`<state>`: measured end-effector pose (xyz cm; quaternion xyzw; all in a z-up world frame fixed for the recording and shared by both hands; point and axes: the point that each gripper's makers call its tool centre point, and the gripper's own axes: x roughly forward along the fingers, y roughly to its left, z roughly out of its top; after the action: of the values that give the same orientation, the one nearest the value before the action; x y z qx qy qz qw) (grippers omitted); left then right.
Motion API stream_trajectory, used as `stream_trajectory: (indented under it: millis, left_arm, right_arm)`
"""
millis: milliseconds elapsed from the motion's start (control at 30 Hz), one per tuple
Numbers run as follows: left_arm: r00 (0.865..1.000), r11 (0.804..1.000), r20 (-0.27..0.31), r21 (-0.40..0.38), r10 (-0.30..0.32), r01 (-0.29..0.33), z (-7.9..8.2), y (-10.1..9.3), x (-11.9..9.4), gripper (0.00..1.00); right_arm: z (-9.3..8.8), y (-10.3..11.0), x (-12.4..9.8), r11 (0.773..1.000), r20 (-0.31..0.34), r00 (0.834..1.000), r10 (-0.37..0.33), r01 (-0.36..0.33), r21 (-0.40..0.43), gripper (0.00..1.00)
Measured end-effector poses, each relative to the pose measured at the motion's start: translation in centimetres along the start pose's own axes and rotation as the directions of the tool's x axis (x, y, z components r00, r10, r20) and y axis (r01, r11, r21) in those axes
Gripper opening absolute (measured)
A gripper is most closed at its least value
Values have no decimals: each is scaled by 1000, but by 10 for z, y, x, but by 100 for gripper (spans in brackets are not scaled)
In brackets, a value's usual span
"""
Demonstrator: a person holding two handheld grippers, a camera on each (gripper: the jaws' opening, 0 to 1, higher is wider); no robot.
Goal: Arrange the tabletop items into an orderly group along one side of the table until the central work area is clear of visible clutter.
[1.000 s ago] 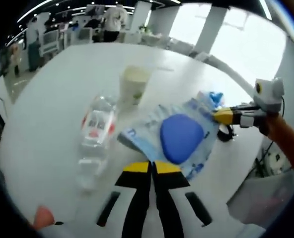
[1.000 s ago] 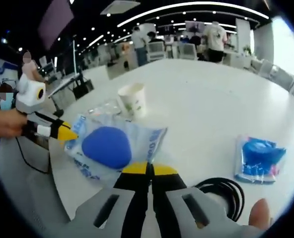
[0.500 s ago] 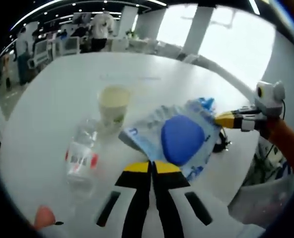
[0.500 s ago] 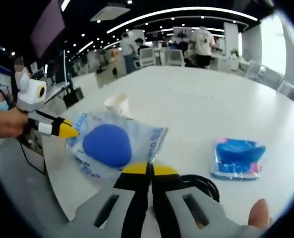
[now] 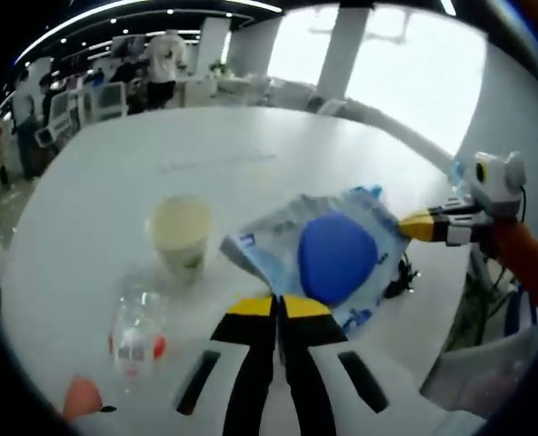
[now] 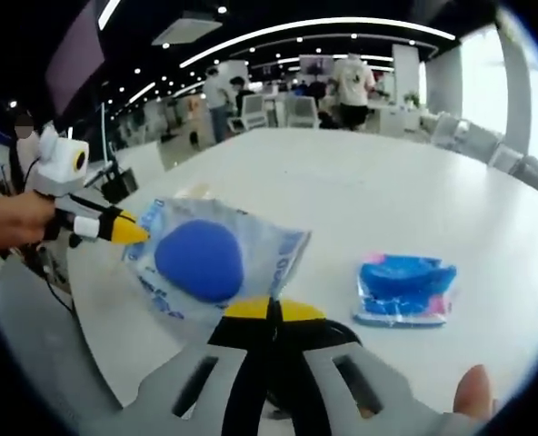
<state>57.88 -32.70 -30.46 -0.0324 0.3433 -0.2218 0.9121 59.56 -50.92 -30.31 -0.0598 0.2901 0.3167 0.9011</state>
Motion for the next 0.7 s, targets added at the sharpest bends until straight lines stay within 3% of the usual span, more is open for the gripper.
stream_trajectory:
  millis: [200, 533, 700]
  left_arm:
    - [1000, 1000, -3, 10, -15, 15, 7, -1, 9, 0]
    - [1000, 1000, 20, 31, 3, -4, 34, 6, 26, 0]
    - [1000, 999, 23, 33, 15, -15, 38, 10, 33, 0]
  right_arm:
    - [4, -9, -3, 1000, 9, 1000, -22, 22, 12, 1]
    - [18, -23, 6, 999, 25, 999, -48, 48, 9, 1]
    - [21, -28, 13, 999, 24, 998, -53, 53, 11, 1]
